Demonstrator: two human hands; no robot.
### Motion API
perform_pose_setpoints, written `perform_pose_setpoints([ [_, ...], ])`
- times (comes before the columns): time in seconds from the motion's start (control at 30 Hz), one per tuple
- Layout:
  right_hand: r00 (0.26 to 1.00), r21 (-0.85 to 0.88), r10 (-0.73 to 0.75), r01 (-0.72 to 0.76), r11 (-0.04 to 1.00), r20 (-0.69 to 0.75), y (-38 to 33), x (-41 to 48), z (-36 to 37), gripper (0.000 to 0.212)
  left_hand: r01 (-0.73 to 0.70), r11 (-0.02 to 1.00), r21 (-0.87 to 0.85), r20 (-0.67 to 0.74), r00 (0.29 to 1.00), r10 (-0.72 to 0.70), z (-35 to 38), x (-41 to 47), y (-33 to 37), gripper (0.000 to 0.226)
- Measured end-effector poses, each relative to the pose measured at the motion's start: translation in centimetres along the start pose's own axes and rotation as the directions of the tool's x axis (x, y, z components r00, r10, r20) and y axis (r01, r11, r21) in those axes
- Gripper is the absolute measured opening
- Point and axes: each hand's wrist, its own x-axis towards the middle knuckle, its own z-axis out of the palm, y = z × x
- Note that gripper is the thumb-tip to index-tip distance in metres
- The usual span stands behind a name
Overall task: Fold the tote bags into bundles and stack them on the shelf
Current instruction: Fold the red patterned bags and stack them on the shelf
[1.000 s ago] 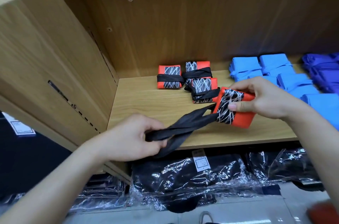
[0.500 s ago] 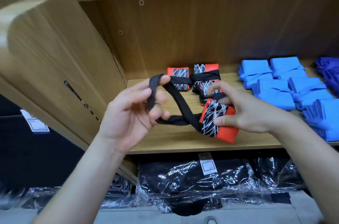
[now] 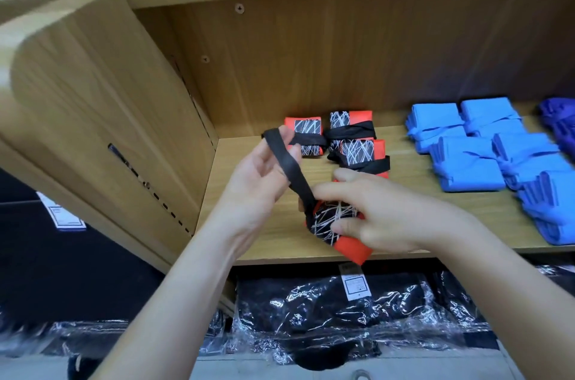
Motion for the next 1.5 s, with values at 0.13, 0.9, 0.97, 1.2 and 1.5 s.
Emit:
perform_pose_setpoints([
  [0.13, 0.998, 0.248, -0.03, 0.042, 0.968, -0.054, 1.0, 0.1, 0.3, 0.014, 0.16, 0.985, 0.059, -0.077, 0.985, -0.156, -0.9, 0.0, 0.0, 0.014],
  [0.9, 0.989, 0.613, -0.067, -0.026, 0.79, 0.128, 3.1, -2.1, -2.0, 0.01, 0.316, 0.886, -0.338, 0.707, 0.707, 0.017, -2.9, 0.7, 0.9, 0.031],
  [0.97, 0.992, 0.643, -0.079, -0.005, 0.766, 0.101, 3.3, -1.9, -1.5, 0.009, 0.255, 0.892, -0.374, 0.618, 0.786, 0.034, -2.2, 0.2, 0.1, 0.043],
  [1.2, 0.999, 0.672, -0.016, 0.033, 0.74, -0.032, 3.1, -1.5, -0.1, 0.034, 0.056, 0.921, -0.386, 0.29, 0.955, 0.063, -0.5, 0.1, -2.1, 0.079],
  [1.5, 0.999, 0.343, -0.025, 0.036, 0.939, -0.037, 1.7, -1.3, -0.2, 0.062, 0.124, 0.991, -0.053, 0.209, 0.972, -0.11, 0.4, -0.2, -2.9, 0.092],
])
